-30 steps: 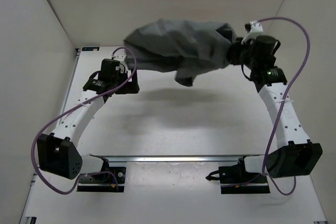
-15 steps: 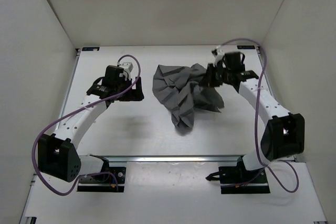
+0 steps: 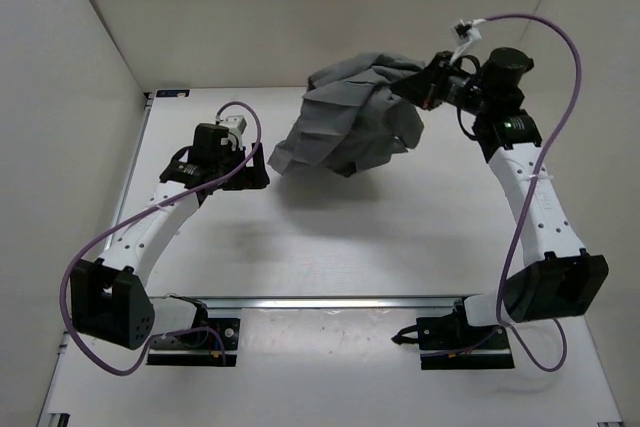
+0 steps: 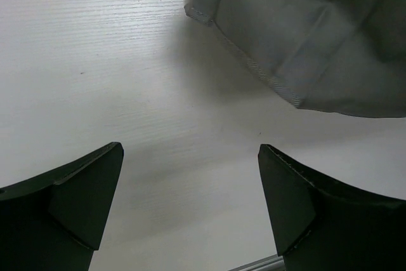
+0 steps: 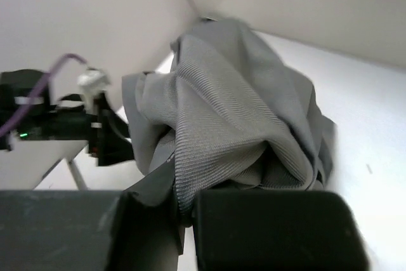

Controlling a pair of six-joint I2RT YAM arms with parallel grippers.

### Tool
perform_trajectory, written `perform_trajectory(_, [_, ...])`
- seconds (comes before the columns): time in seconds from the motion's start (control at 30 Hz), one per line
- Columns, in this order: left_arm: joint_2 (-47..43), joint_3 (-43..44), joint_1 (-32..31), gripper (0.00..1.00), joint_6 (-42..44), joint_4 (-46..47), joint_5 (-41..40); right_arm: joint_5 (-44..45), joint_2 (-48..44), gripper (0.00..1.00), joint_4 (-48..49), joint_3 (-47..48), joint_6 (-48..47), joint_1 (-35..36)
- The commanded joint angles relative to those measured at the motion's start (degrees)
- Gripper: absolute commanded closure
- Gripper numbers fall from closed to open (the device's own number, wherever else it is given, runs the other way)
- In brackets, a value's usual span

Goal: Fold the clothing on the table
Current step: Move the skirt to the center of the board, then flatten the skirt out

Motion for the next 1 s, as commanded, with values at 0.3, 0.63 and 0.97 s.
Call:
perform_trajectory(0.3, [5.36, 3.36, -2.79, 0.01, 0.35, 3.28, 4.43, 18.88, 5.76, 1.00, -20.50, -22.51, -1.54, -5.83])
perform_trajectory(0.63, [9.58, 3.71, -8.77, 0.01, -0.44, 5.65, 11.46, 16.95, 6.22, 1.00, -14.38, -20.50, -2.69, -0.84])
perform_trajectory(0.97, [5.38, 4.51, -4.30, 0.01, -4.31, 5.73, 1.38, -8.18, 17.82, 1.00, -13.76, 27.18, -0.16, 11.64])
